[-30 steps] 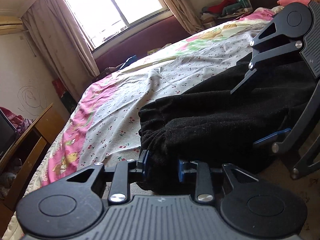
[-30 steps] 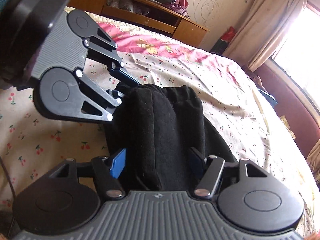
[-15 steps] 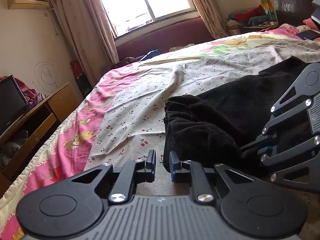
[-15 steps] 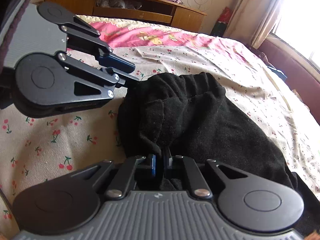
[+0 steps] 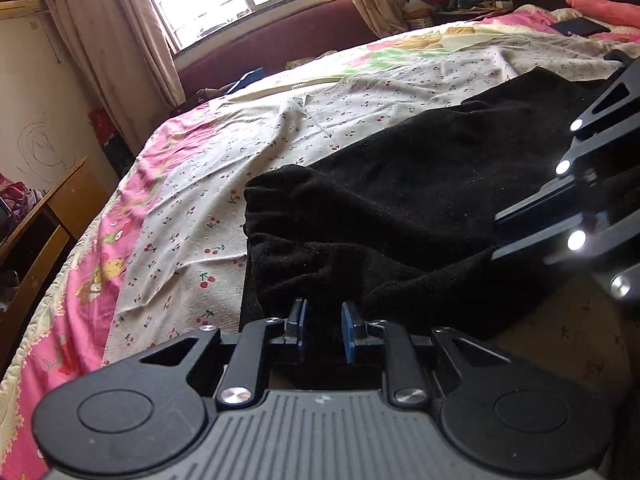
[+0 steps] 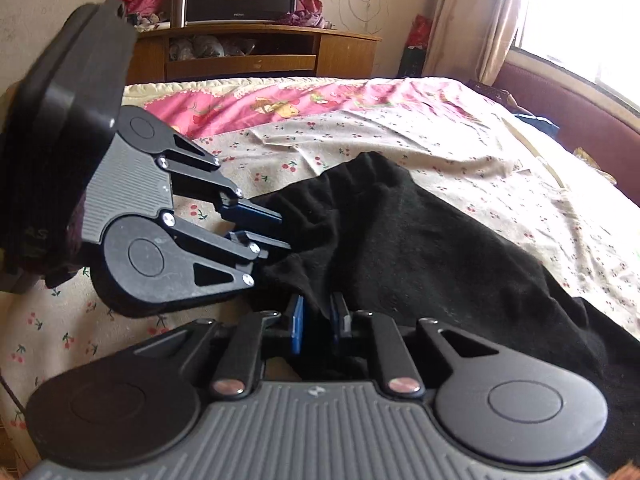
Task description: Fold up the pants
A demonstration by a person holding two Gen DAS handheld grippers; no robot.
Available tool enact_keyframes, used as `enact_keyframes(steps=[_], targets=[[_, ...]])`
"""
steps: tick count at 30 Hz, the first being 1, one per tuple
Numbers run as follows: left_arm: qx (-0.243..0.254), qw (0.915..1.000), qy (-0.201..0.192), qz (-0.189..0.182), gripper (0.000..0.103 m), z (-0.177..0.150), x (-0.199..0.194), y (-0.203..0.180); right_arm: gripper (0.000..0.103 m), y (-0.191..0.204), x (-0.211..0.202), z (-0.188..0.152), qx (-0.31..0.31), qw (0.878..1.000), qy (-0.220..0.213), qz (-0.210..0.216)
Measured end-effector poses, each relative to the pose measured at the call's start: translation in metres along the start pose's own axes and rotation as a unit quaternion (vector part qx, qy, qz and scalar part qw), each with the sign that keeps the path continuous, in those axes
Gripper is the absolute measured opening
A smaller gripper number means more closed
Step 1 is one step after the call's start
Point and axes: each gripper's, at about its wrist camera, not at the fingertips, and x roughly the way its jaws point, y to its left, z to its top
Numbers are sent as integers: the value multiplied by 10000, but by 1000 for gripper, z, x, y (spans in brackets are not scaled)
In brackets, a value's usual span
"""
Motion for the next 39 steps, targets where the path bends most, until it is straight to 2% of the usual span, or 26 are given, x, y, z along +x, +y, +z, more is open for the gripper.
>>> enact_keyframes(steps=[2,4,6,7,9,10,12,13,14,15,17,20,24,26,28,30,34,37,39], targets=[[21,10000,-59,3,34,8,-10,-4,17,-28,-30,-14,361,9991,-20,-227],[54,9998,-168,-96,34,22,-23,-15,19,-69,-63,-33,962,9930,49,-679],[45,9993,-276,-266,34,38,-28,-31,20,-115,-96,-56,1647,9788,146,-1208],[38,9980,-381,-493,35,50,-29,-44,20,-141,-111,-69,1969,9682,210,-1528],[66,9945,-540,-894,35,70,-26,-75,23,-190,-140,-95,2520,9415,311,-2216],[142,9915,-652,-1113,36,81,-23,-95,25,-216,-156,-109,2891,9225,344,-2536],[270,9856,-839,-1443,36,99,-16,-132,32,-260,-187,-135,3613,8855,269,-2909],[320,9817,-902,-1648,36,109,-12,-153,34,-284,-204,-152,3986,8623,165,-3118],[337,9765,-946,-1907,37,120,-6,-175,38,-298,-213,-163,4204,8471,102,-3251],[337,9712,-982,-2143,37,130,0,-194,40,-316,-225,-178,4499,8258,8,-3401],[406,9631,-1012,-2460,37,144,9,-224,40,-346,-239,-198,4928,7956,-163,-3520],[608,9536,-973,-2784,37,161,18,-265,44,-379,-243,-216,5391,7702,-375,-3388],[856,9516,-1057,-2755,37,169,18,-293,48,-409,-231,-231,5828,7431,-511,-3248],[798,9515,-1033,-2786,38,171,18,-293,49,-423,-227,-241,6135,7223,-778,-3095],[751,9515,-967,-2824,38,172,19,-292,50,-429,-226,-247,6333,7080,-925,-2986],[731,9505,-919,-2878,38,174,19,-292,50,-432,-227,-244,6345,7034,-999,-3043],[770,9371,-920,-3277,37,182,19,-309,50,-424,-237,-228,5942,7219,-872,-3438],[1077,9145,-956,-3781,39,178,8,-328,52,-412,-243,-218,5657,7441,-736,-3476],[1449,9086,-1072,-3767,39,169,-3,-342,55,-408,-247,-210,5550,7530,-707,-3464]])
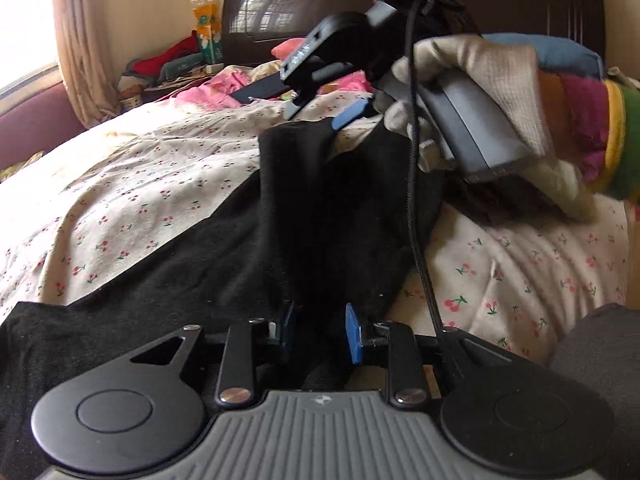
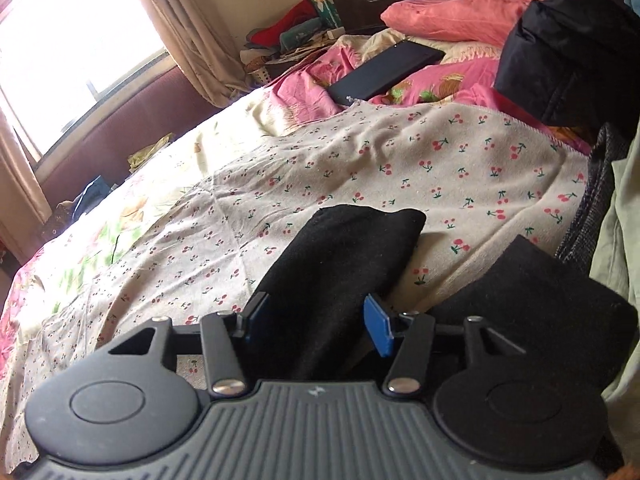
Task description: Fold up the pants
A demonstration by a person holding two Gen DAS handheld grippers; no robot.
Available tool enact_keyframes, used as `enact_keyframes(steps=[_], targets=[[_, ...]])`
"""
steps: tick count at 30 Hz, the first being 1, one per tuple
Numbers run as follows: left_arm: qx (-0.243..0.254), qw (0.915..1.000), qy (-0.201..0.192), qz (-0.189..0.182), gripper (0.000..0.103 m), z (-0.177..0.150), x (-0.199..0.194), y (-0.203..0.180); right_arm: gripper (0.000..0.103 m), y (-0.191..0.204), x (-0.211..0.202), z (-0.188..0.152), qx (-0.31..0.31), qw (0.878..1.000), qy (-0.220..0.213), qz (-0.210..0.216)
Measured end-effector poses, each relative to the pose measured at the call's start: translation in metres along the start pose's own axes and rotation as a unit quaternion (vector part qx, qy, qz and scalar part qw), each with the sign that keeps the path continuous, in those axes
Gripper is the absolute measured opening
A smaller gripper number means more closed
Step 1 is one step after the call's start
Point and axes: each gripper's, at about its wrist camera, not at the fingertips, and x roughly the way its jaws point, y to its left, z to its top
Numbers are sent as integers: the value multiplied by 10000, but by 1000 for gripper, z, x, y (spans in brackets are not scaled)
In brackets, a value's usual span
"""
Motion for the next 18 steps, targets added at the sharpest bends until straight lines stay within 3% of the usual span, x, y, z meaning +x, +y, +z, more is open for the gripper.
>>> enact_keyframes(steps=[3,5,7,11,14,16,18], targets=[[232,9997,42,-84,39,-5,2,-16,72,10,-2,5,-172,9998,-136,-15],[160,9999,13,-60,39,-7,0,-16,72,14,9,6,-235,9994,13,-256],[10,10000,-76,-47,40,-9,-5,-13,72,17,15,6,-141,9997,166,-132],[-115,9999,-71,-28,40,-12,-4,-9,71,45,36,5,-658,9965,390,-339],[-124,9998,-118,56,40,-11,-5,-7,19,44,59,3,-729,9931,726,-566],[-239,9995,-177,39,41,-12,-10,-5,7,26,47,6,-363,9961,750,-298],[-282,9994,-184,46,41,-14,-12,-4,5,6,14,7,-128,9983,552,-166]])
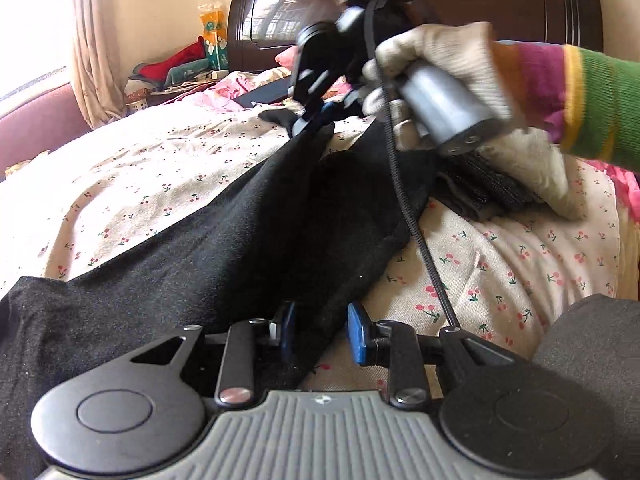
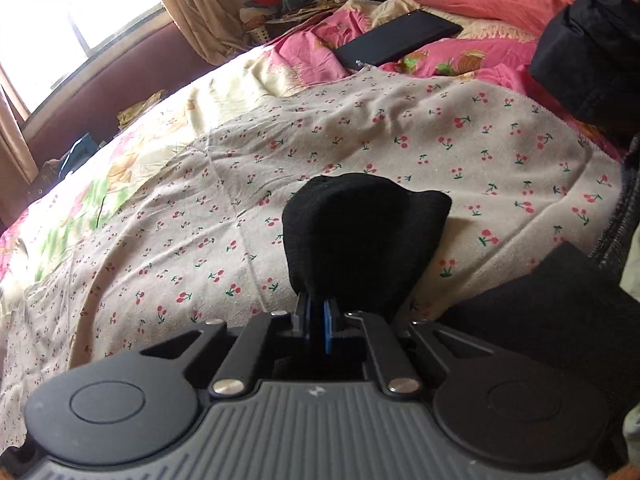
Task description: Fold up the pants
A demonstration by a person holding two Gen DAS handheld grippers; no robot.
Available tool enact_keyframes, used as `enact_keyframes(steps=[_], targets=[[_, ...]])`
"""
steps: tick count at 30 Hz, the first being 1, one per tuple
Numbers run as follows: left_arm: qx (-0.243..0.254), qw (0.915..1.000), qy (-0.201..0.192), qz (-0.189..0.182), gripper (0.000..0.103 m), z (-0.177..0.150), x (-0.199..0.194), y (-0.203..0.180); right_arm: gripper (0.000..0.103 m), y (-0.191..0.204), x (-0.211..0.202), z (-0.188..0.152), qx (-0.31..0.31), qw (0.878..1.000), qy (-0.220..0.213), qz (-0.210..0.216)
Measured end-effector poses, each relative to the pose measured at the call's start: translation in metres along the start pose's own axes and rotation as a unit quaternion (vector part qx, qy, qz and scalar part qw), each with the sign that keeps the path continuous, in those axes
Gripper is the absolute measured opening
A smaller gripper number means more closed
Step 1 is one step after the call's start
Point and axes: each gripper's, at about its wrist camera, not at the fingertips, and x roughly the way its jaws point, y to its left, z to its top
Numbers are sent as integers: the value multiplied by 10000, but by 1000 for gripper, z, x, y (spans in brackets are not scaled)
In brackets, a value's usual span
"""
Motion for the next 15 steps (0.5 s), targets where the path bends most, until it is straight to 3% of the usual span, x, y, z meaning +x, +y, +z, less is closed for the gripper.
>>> enact_keyframes(steps=[3,5,6,10,12,13,15], targets=[[49,10000,-10,38,41,-1,-3,-2,3,-28,-58,-13,389,9975,-474,353],[33,10000,28,52,41,-1,-4,-4,5,-41,-89,-27,356,9954,-866,186],[15,10000,44,62,42,-1,-5,-4,11,-50,-97,-34,413,9946,-948,91],[-189,9997,105,134,43,0,-5,-4,11,-77,-82,-40,734,9952,-641,-60],[-260,9994,106,189,44,2,-4,0,13,-80,-72,-33,956,9931,-640,203],[-282,9993,93,241,44,1,-4,1,17,-76,-65,-29,966,9925,-656,368],[-340,9990,78,293,46,3,-1,5,46,-67,-49,-21,890,9918,-722,560]])
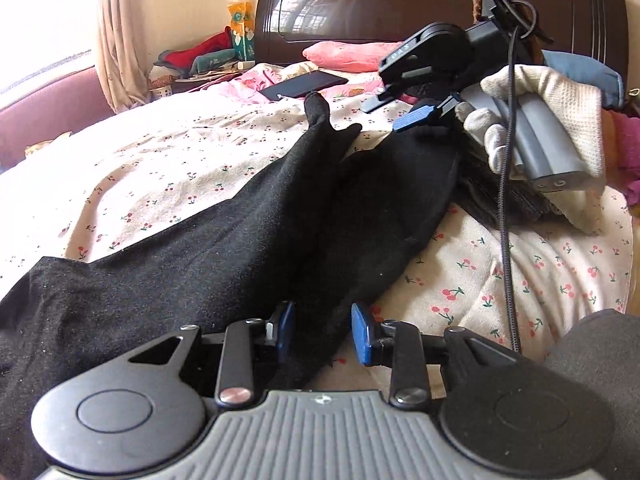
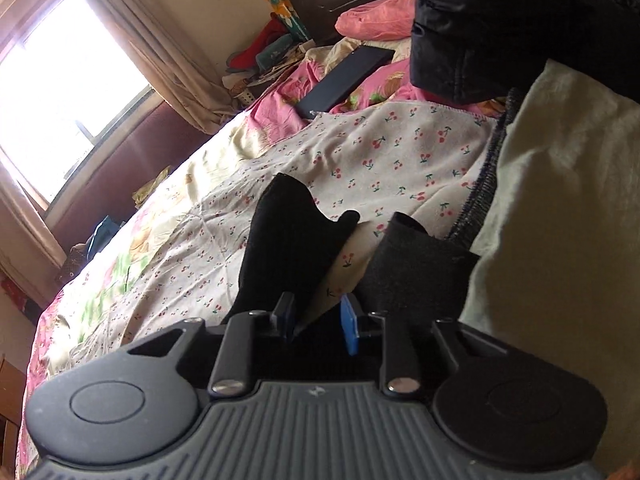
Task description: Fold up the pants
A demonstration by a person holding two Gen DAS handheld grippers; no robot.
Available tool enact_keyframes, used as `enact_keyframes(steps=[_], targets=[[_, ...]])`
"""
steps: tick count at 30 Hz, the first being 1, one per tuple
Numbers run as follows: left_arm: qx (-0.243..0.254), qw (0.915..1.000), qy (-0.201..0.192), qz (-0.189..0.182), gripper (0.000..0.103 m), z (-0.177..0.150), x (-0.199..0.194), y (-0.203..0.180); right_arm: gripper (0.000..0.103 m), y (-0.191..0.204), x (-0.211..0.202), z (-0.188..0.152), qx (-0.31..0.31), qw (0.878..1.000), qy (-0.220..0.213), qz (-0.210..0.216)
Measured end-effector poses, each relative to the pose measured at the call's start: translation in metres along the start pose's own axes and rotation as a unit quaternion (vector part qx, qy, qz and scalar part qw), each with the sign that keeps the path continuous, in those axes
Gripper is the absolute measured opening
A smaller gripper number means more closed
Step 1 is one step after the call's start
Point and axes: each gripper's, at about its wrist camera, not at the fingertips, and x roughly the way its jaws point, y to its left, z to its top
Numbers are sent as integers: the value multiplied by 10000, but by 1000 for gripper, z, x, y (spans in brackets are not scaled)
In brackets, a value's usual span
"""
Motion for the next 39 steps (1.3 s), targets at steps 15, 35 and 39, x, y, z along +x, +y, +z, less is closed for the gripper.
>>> enact_keyframes(steps=[15,35,39], targets=[[123,9998,-107,138,48,7,-4,3,7,-8,51,9,730,9971,37,232],[218,9995,-94,196,52,12,-6,-7,16,-55,-54,-25,794,9963,120,312],[290,9994,-114,140,52,14,-1,-12,20,-58,-57,-48,578,9978,320,25]])
